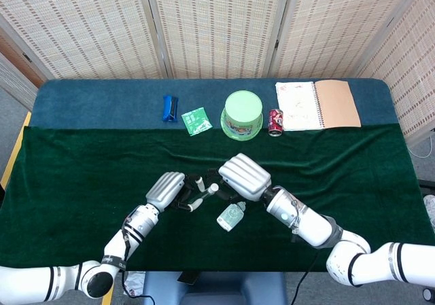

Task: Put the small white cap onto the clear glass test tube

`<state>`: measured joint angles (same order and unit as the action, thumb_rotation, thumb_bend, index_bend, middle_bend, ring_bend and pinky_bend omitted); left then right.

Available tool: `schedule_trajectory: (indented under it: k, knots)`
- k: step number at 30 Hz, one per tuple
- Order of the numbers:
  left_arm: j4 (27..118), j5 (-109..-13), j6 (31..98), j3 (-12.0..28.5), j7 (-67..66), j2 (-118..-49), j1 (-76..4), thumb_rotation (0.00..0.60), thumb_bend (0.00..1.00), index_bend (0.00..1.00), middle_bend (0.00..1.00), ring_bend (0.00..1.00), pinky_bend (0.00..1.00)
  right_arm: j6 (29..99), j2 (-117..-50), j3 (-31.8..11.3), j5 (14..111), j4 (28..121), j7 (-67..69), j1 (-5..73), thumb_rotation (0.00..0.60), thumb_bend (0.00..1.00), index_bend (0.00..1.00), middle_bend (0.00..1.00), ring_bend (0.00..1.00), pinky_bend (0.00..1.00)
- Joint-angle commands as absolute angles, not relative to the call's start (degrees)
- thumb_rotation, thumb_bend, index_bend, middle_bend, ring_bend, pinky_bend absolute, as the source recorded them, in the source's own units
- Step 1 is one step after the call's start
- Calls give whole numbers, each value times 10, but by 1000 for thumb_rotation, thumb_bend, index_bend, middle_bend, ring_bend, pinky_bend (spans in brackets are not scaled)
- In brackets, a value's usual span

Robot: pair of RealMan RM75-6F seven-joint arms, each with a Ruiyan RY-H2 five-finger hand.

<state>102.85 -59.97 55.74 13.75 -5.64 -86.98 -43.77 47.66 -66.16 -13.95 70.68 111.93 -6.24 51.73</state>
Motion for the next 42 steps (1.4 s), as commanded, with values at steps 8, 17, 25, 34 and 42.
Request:
schedule_trajectory:
  k: [8, 17, 25, 34, 42]
  knots:
    - [1027, -591, 556, 136, -63, -872, -443, 600, 497, 692, 910, 865, 878, 473, -665, -136, 700, 1117, -69, 523, 600, 658, 729, 962, 1000, 1000]
    - [1026, -584, 554, 136, -67, -874, -447, 600, 497, 692, 910, 865, 878, 468, -671, -131, 693, 1111, -88, 532, 600, 659, 735, 963, 1000, 1000]
    - [1025, -579, 552, 137, -65, -872, -449, 600, 497, 701, 910, 865, 878, 467, -678, -126, 683, 1107, -101, 538, 600, 659, 736, 963, 1000, 1000]
    - [1022, -576, 550, 136, -64, -872, -451, 600, 498, 703, 910, 865, 878, 469, -685, -122, 677, 1101, -111, 542, 600, 659, 736, 963, 1000, 1000]
    - [1021, -575, 550, 133, -66, -872, -451, 600, 499, 703, 910, 865, 878, 473, -689, -120, 681, 1096, -107, 540, 600, 659, 580, 963, 1000, 1000]
